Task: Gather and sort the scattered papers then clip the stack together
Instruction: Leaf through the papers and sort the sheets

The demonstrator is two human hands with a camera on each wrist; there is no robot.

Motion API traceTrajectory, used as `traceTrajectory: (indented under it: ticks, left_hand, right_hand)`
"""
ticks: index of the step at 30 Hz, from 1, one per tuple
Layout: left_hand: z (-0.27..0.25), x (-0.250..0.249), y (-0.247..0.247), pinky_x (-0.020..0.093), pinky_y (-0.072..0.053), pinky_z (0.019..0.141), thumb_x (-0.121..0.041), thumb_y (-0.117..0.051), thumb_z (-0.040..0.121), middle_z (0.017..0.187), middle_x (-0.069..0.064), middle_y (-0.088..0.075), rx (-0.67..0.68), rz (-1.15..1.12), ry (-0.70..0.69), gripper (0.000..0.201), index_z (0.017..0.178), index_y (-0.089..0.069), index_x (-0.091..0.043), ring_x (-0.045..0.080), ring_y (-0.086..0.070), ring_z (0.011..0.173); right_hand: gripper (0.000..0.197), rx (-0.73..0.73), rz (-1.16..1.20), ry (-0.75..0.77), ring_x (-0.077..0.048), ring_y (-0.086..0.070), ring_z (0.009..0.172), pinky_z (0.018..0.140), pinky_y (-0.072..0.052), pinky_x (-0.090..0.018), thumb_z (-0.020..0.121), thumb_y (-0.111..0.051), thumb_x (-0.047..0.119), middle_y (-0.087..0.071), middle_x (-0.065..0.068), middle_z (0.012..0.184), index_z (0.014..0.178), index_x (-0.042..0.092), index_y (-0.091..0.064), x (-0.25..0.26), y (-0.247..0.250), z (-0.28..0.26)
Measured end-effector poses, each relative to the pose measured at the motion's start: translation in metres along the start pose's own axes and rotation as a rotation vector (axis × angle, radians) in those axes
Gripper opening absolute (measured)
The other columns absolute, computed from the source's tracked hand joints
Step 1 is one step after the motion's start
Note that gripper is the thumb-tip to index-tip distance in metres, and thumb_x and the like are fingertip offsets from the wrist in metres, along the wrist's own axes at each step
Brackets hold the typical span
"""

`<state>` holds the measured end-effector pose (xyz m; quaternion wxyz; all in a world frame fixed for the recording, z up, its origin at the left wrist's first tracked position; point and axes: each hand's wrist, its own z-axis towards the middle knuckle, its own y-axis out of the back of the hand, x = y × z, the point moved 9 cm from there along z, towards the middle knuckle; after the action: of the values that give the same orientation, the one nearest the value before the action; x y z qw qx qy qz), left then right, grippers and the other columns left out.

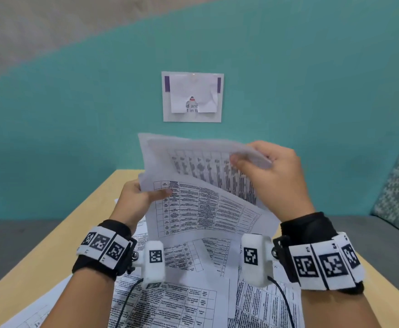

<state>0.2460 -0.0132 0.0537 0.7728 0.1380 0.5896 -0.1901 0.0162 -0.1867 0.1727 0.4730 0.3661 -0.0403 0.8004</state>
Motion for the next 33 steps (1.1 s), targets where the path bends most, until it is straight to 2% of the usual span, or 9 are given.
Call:
traceTrajectory:
  ticks: [3,5,8,11,16,23,26,31,33]
  left_hand:
    - [-0.001,-0.004,0.004,0.05,-0.056,0.1,0.002,-0.081,0.082,0.104,0.005,-0.082,-0.03,-0.039,-0.016,0.027,0.099,-0.076,-0.019,0.032,-0.075,0.105]
    - [0.0,-0.006,0.005,0.05,-0.054,0.102,0.001,-0.08,0.083,0.105,0.004,-0.082,-0.027,-0.065,-0.018,0.028,0.101,-0.074,-0.02,0.031,-0.075,0.106]
    - [0.0,-0.006,0.001,0.05,-0.052,0.106,-0.002,-0.079,0.085,0.113,0.003,-0.081,0.014,-0.064,-0.023,0.031,0.112,-0.076,-0.017,0.027,-0.075,0.111]
    - [0.0,-0.003,-0.001,0.051,-0.053,0.106,-0.001,-0.08,0.083,0.115,0.006,-0.081,0.052,-0.05,-0.005,0.038,0.12,-0.075,-0.012,0.029,-0.075,0.111]
    - [-0.001,0.006,-0.002,0.046,-0.057,0.097,0.0,-0.081,0.082,0.109,0.009,-0.082,0.065,-0.022,0.041,0.032,0.113,-0.077,-0.006,0.035,-0.075,0.108]
    - [-0.002,0.006,0.001,0.036,-0.059,0.078,0.005,-0.08,0.081,0.102,0.01,-0.082,0.061,0.032,0.046,0.028,0.107,-0.076,-0.004,0.028,-0.077,0.093]
    - [-0.002,0.005,0.003,0.036,-0.06,0.076,0.006,-0.08,0.081,0.101,0.011,-0.082,0.034,0.043,0.039,0.027,0.106,-0.076,-0.004,0.027,-0.077,0.089]
    - [-0.002,0.005,0.006,0.039,-0.061,0.079,0.009,-0.081,0.079,0.098,0.014,-0.082,0.004,0.048,0.038,0.026,0.101,-0.077,-0.003,0.029,-0.076,0.086]
    - [-0.003,0.005,0.006,0.04,-0.061,0.081,0.008,-0.082,0.078,0.099,0.013,-0.082,0.005,0.048,0.041,0.027,0.102,-0.077,-0.003,0.029,-0.076,0.088]
  right_hand:
    - [0.014,-0.167,0.156,-0.042,-0.015,-0.074,0.087,0.086,-0.059,-0.038,0.086,-0.077,0.013,-0.079,0.009,0.085,0.084,0.027,-0.079,-0.007,0.021,0.0]
    - [0.019,-0.248,0.256,-0.082,-0.011,-0.075,0.09,0.091,-0.059,-0.039,0.086,-0.077,0.009,-0.079,0.013,0.086,0.084,0.028,-0.078,-0.016,0.031,0.0]
    - [0.014,-0.335,0.366,-0.173,-0.015,-0.076,0.094,0.094,-0.058,-0.043,0.084,-0.079,0.009,-0.08,0.006,0.091,0.086,0.023,-0.079,-0.034,0.039,0.0]
    - [0.012,-0.395,0.471,-0.268,-0.016,-0.076,0.093,0.091,-0.059,-0.04,0.082,-0.081,0.009,-0.08,0.002,0.092,0.09,0.017,-0.077,-0.052,0.043,-0.001]
    - [0.015,-0.441,0.588,-0.355,-0.005,-0.074,0.085,0.079,-0.057,-0.024,0.084,-0.079,0.007,-0.078,0.007,0.092,0.096,0.015,-0.073,-0.067,0.043,-0.003]
    - [0.015,-0.583,0.677,-0.386,-0.014,-0.075,0.096,0.093,-0.059,-0.036,0.083,-0.08,0.009,-0.078,-0.001,0.102,0.095,0.016,-0.072,-0.07,0.057,-0.008]
    - [0.016,-0.65,0.702,-0.364,-0.016,-0.075,0.098,0.094,-0.058,-0.04,0.083,-0.081,0.01,-0.078,-0.002,0.102,0.093,0.017,-0.071,-0.068,0.066,-0.01]
    - [0.016,-0.699,0.733,-0.315,-0.008,-0.074,0.08,0.072,-0.059,-0.025,0.085,-0.077,0.005,-0.077,0.005,0.088,0.095,0.015,-0.07,-0.066,0.071,-0.01]
    - [0.015,-0.69,0.734,-0.297,-0.008,-0.074,0.081,0.072,-0.058,-0.024,0.085,-0.077,0.004,-0.077,0.006,0.088,0.093,0.016,-0.07,-0.061,0.074,-0.009]
